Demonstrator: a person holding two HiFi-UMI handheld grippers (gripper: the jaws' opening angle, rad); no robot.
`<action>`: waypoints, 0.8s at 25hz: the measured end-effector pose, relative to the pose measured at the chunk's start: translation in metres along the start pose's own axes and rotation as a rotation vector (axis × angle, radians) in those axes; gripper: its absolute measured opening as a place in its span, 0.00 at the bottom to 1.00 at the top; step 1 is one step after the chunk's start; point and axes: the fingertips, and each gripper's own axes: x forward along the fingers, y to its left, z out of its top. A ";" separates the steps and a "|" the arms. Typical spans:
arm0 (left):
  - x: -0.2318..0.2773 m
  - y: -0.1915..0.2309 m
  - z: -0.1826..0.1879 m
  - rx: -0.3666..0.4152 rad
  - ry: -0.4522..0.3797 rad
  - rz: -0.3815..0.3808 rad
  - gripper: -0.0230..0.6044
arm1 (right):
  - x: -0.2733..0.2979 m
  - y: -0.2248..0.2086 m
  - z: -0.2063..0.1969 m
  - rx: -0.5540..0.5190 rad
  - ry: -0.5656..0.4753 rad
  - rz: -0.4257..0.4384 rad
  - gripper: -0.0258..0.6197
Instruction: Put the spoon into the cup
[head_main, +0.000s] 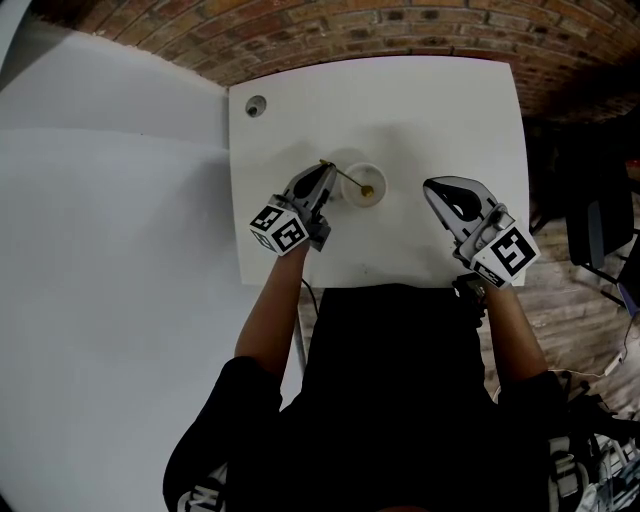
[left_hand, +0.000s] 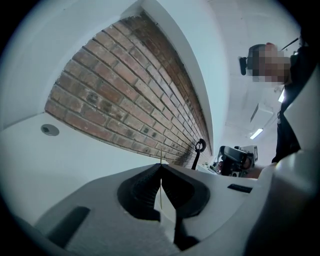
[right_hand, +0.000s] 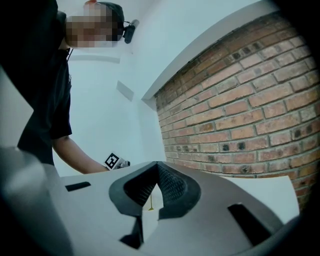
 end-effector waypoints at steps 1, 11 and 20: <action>0.000 0.001 -0.002 0.000 0.002 0.002 0.07 | 0.000 0.001 -0.001 0.000 0.002 0.000 0.05; 0.000 0.003 -0.012 -0.021 0.017 0.017 0.07 | 0.000 0.004 -0.007 0.010 0.012 0.014 0.05; -0.003 0.004 -0.021 -0.033 0.025 0.028 0.07 | -0.002 0.005 -0.010 0.015 0.018 0.015 0.05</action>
